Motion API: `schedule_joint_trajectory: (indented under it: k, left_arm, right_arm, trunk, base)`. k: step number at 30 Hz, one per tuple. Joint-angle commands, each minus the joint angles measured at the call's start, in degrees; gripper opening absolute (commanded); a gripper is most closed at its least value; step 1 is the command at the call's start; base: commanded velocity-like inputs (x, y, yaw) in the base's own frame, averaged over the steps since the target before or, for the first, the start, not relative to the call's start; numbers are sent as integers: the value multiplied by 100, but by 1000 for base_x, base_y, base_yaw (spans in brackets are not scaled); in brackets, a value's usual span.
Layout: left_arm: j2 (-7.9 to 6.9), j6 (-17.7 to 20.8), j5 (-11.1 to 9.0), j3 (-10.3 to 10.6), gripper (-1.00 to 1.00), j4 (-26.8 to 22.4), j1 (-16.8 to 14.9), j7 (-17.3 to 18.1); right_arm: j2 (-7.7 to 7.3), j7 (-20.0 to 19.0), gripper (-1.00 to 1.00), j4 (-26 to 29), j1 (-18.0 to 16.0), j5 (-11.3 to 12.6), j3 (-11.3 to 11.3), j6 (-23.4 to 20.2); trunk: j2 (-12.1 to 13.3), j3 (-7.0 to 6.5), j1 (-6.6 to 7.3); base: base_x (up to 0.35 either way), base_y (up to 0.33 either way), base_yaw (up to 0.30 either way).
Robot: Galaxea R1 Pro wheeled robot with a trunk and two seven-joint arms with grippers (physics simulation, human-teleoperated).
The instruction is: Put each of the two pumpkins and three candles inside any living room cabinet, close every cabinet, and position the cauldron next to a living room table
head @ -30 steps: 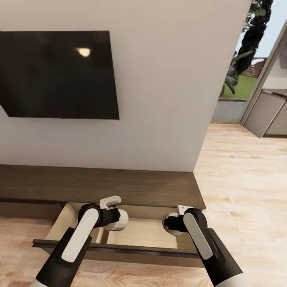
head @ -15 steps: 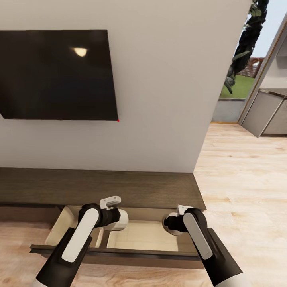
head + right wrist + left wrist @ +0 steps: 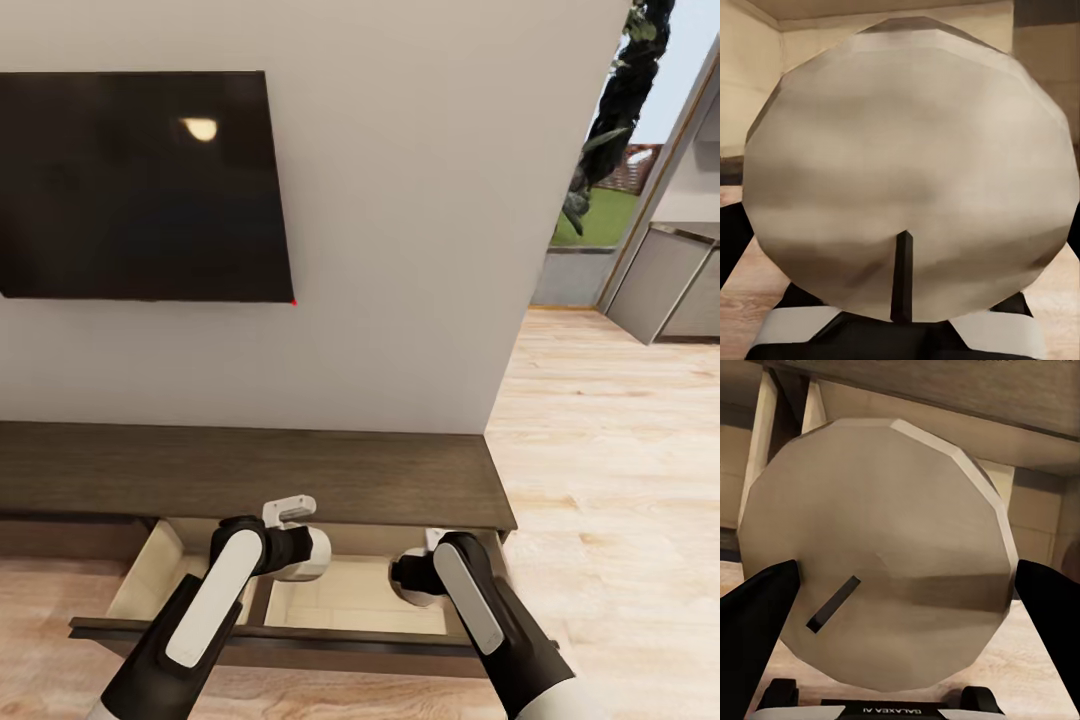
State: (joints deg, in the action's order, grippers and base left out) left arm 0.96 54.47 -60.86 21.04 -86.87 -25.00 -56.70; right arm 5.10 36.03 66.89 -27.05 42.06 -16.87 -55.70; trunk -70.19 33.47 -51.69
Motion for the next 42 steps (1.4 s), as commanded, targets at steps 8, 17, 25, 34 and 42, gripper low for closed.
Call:
schedule_joint_trajectory:
  k: [8,17,25,34,42]
  left_arm:
    - [9,-132,-15,6,-100,-6,-5,-60]
    - [32,-149,246,17,-100,18,-5,-12]
    - [348,-438,677,232,-100,430,-8,-7]
    - [438,-619,880,284,-100,548,-5,-1]
    - [574,-1062,1219,454,-100,836,-12,-1]
  right_arm:
    - [72,61,-100,-273,-158,10,-54,64]
    - [71,47,-100,-281,-160,3,-65,192]
    - [70,41,-100,-282,-160,0,-395,583]
    - [79,73,-100,-311,-160,23,-870,1022]
    - [78,88,-100,-305,-160,16,-940,1020]
  trunk:
    - [-326,150,-176]
    - [-687,311,-374]
    - [-1008,455,-550]
    - [-1369,617,-747]
    - [-1690,760,-923]
  base:
    - [0,0,0]
    - [0,0,0]
    - [0,0,0]
    - [0,0,0]
    - [0,0,0]
